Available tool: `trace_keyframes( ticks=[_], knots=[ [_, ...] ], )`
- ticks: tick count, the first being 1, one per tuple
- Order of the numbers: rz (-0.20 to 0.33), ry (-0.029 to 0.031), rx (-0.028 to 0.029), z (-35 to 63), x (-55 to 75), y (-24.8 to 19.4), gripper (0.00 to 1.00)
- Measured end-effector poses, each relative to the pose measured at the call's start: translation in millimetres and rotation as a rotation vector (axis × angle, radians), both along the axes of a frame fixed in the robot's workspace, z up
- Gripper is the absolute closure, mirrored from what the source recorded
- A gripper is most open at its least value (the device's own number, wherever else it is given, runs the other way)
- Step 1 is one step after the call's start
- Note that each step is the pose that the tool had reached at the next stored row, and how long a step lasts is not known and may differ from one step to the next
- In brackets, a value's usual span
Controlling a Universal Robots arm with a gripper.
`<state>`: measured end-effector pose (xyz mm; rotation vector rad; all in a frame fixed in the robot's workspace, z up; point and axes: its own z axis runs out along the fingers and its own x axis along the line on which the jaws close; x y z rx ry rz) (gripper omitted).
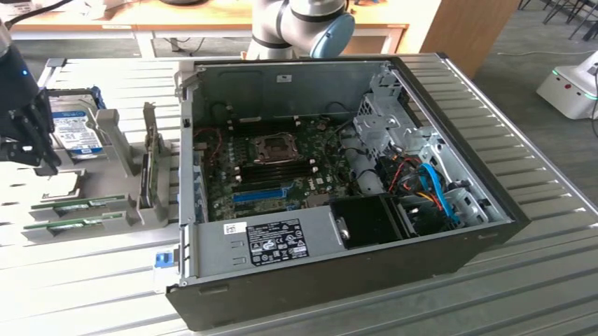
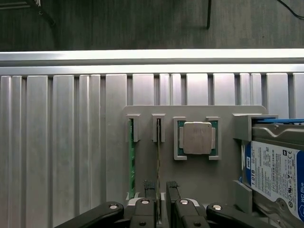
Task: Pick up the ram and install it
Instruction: 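Pick up the ram and move it above insertion slot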
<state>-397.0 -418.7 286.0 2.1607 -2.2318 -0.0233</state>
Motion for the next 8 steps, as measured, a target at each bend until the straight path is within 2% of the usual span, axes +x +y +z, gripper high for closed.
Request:
trace_keyframes(
  ticks=[8],
  knots=[
    [0.000,0.0000,-0.0001,-10.3,0.0,0.0,0.77]
  ],
)
